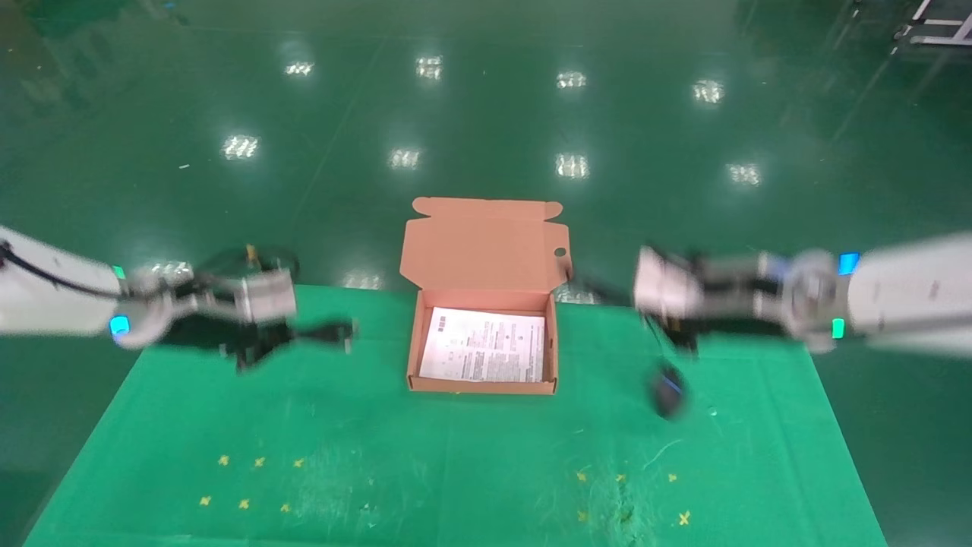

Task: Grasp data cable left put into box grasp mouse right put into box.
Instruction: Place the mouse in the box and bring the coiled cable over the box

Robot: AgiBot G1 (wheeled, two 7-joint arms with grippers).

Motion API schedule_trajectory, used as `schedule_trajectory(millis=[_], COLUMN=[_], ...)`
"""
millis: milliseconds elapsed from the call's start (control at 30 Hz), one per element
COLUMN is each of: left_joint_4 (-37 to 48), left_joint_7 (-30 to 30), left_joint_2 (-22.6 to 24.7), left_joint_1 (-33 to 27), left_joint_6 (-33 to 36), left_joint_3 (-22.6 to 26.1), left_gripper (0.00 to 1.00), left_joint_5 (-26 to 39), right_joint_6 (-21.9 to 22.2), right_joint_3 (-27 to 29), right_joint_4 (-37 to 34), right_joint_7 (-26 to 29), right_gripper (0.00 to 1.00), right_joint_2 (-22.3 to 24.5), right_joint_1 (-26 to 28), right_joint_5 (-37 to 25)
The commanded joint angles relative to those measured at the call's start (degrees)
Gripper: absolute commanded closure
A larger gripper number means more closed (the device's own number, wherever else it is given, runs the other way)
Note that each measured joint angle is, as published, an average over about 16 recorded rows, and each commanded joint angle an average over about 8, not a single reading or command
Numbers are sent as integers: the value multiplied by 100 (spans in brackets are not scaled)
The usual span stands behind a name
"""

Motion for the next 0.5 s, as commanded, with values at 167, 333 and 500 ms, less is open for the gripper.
schedule_trajectory(millis=[167, 333, 500], left_joint_4=[-843, -1096, -1124], left_joint_7=[-444, -779, -917], left_joint_2=[11, 178, 267], left_joint_1=[-239, -426, -595], left_joint_6=[-671, -1185, -1454], left_joint_3=[-68, -102, -132], left_gripper=[100, 100, 100], left_joint_5=[296, 612, 794], right_joint_6=[425, 776, 980], right_joint_3=[266, 327, 294], right_joint_4=[50, -471, -1139], right_joint_7=[89, -254, -710], right_gripper=[100, 100, 100], right_joint_2=[-387, -1074, -1577], right_joint_1=[607, 1085, 1494], right_joint_5=[4, 168, 217])
